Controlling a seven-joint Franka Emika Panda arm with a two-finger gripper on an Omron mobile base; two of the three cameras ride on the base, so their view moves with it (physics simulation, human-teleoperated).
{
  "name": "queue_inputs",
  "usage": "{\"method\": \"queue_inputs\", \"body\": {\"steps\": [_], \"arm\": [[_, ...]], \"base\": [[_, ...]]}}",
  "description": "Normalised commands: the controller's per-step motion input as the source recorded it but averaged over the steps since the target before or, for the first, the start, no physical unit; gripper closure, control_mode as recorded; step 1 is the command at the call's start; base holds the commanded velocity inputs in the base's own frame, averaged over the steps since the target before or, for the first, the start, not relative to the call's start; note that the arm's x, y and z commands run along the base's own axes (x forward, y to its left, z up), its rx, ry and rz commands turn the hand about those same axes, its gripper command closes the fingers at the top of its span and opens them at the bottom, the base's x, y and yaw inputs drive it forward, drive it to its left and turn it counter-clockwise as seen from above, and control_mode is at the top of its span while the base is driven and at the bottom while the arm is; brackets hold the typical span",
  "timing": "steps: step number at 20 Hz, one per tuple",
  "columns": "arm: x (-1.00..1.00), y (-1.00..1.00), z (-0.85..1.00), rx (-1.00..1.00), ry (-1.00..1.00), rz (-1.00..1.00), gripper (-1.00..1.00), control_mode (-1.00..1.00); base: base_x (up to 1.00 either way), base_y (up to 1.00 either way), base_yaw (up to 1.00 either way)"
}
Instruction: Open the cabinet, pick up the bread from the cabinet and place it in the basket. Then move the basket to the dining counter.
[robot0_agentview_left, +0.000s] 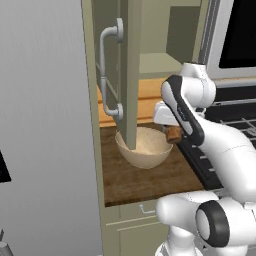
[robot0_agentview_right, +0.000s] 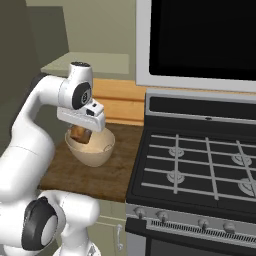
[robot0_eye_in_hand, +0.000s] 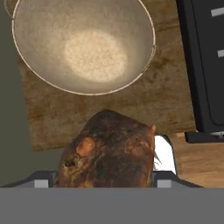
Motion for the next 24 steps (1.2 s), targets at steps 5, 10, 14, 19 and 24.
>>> {"method": "queue_inputs", "body": {"steps": [5,10,14,19,24], "arm": [[0.08,0.03,-0.14,0.0,0.13,0.0,1.0,-1.0],[0.06,0.33,-0.63,0.0,-0.07,0.01,1.0,-1.0],[0.16,0.14,-0.49,0.02,-0.22,0.02,1.0,-1.0],[0.41,0.0,-0.07,0.01,-0.05,0.0,1.0,-1.0],[0.55,0.01,-0.08,0.0,0.0,0.0,1.0,-1.0]], "base": [[0.0,0.0,0.0],[0.0,0.0,0.0],[0.0,0.0,0.0],[0.0,0.0,0.0],[0.0,0.0,0.0]]}}
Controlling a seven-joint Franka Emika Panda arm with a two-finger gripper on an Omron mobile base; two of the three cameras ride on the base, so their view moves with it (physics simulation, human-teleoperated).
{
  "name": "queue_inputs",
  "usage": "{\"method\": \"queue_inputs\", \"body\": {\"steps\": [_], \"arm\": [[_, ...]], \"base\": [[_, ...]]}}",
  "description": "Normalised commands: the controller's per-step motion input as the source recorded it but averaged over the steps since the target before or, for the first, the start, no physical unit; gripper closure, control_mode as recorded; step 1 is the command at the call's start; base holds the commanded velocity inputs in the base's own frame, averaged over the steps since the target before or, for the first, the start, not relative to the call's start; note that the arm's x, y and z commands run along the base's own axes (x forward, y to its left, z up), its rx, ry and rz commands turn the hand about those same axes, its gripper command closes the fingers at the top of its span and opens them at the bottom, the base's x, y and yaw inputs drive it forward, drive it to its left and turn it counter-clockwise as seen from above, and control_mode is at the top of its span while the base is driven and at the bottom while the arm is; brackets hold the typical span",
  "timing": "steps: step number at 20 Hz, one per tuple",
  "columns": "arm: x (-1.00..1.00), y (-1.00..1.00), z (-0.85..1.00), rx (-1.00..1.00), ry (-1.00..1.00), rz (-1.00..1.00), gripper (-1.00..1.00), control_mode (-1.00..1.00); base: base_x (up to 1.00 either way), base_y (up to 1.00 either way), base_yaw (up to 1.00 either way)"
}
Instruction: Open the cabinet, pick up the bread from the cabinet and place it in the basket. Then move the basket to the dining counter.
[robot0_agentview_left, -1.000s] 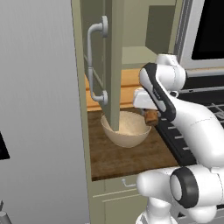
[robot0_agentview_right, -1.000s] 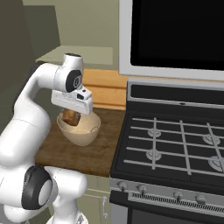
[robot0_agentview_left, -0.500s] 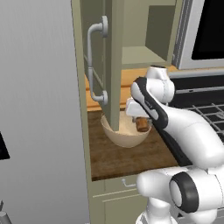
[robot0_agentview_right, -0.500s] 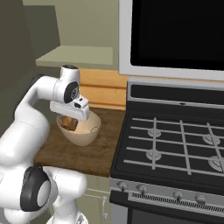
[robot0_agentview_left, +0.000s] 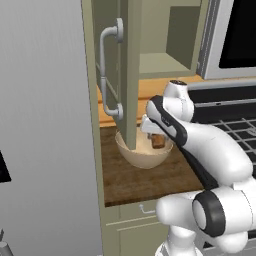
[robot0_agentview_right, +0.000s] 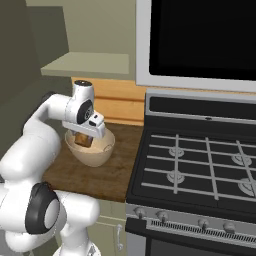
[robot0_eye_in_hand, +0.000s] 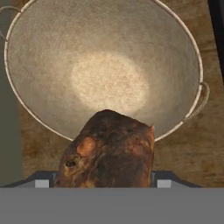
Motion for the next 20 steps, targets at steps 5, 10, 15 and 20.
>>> {"method": "queue_inputs", "body": {"steps": [5,10,15,20], "arm": [[0.44,0.1,-0.35,0.0,0.01,0.02,1.0,-1.0],[0.22,0.0,-0.41,0.0,0.0,0.01,1.0,-1.0],[0.19,0.0,-0.2,0.0,0.0,0.0,1.0,-1.0],[0.23,0.01,-0.02,0.0,0.0,0.0,1.0,-1.0]], "base": [[0.0,0.0,0.0],[0.0,0.0,0.0],[0.0,0.0,0.0],[0.0,0.0,0.0]]}}
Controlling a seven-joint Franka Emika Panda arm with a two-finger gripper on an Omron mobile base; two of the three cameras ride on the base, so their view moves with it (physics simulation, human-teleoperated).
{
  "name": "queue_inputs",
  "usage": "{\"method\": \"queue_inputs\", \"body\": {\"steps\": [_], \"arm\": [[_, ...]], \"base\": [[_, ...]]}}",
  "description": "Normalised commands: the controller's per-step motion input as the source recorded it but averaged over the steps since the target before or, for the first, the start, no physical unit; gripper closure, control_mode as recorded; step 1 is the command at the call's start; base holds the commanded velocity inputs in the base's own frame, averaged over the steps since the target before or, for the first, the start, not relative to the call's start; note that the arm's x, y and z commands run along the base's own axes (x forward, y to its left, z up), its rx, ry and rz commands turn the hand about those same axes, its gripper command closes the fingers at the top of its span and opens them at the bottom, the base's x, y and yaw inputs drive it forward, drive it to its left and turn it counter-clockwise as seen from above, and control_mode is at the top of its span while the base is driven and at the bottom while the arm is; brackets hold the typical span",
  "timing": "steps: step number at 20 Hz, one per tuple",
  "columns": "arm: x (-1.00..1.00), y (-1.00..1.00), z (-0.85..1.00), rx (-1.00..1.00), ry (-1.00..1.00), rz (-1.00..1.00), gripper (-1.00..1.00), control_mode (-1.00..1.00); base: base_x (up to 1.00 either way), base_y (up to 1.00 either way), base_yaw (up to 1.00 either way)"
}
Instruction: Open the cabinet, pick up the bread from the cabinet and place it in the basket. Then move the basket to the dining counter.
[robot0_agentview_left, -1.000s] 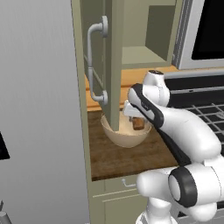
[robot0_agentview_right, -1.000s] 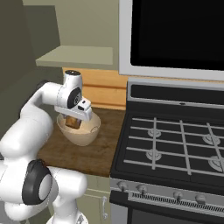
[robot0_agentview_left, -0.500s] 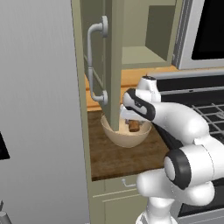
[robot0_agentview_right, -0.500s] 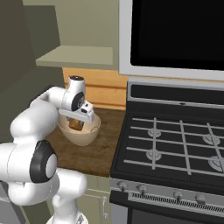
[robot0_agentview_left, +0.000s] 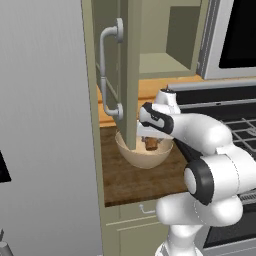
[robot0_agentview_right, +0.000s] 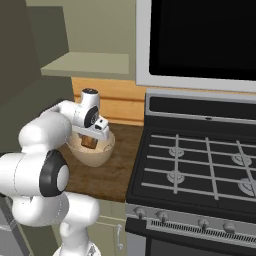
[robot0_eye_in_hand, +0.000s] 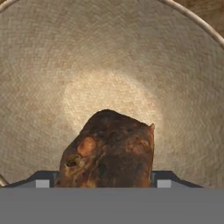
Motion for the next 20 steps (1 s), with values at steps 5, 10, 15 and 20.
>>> {"method": "queue_inputs", "body": {"steps": [5,10,15,20], "arm": [[0.13,0.06,-0.08,0.0,0.0,0.0,1.0,-1.0],[0.0,0.08,-0.31,0.0,0.0,0.0,-1.0,-1.0],[0.0,0.0,-0.3,0.0,0.0,0.0,-1.0,-1.0],[0.0,0.0,-0.03,0.0,0.0,0.0,-1.0,-1.0]], "base": [[0.0,0.0,0.0],[0.0,0.0,0.0],[0.0,0.0,0.0],[0.0,0.0,0.0]]}}
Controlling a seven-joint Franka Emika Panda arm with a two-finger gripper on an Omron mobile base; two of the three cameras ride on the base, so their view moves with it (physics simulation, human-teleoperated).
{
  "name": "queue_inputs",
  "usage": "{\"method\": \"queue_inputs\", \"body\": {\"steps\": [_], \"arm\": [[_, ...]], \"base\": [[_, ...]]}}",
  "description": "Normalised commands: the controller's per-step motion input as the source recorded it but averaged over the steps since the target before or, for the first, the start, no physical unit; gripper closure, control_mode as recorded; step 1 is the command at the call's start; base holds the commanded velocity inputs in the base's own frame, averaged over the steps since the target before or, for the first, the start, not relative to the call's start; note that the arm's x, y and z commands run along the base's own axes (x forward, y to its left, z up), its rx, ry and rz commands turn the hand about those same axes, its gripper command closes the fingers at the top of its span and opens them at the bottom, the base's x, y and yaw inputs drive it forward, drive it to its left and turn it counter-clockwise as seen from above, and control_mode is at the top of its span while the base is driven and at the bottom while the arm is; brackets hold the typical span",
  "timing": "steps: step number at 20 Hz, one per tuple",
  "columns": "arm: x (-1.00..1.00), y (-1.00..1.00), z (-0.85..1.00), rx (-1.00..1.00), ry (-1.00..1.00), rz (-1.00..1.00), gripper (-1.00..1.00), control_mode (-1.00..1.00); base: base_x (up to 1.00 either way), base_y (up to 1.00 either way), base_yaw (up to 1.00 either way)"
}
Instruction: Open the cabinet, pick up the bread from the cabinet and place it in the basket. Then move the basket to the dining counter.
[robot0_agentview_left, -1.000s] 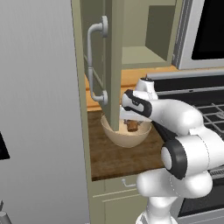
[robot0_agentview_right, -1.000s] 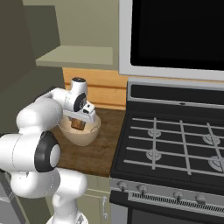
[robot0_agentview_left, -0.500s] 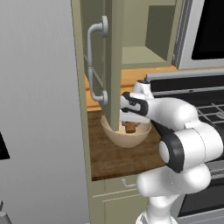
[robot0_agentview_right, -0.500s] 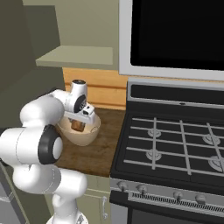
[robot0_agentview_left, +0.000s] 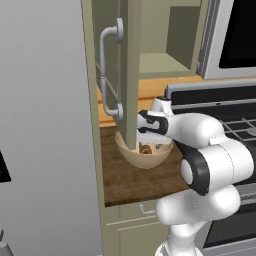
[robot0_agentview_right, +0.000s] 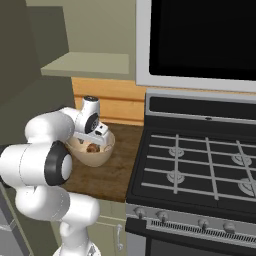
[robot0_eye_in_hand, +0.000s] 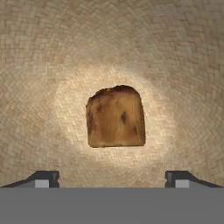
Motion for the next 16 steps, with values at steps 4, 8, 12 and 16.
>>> {"method": "queue_inputs", "body": {"steps": [4,8,12,16], "arm": [[0.0,0.03,0.13,0.0,0.0,0.01,-1.0,-1.0],[-0.37,0.03,0.8,0.0,-0.04,0.05,-1.0,-1.0],[-0.88,0.0,0.55,0.0,-0.06,0.15,-1.0,-1.0],[-0.74,0.07,-0.17,0.0,-0.04,0.27,-1.0,-1.0]], "base": [[0.0,0.0,0.0],[0.0,0.0,0.0],[0.0,0.0,0.0],[0.0,0.0,0.0]]}}
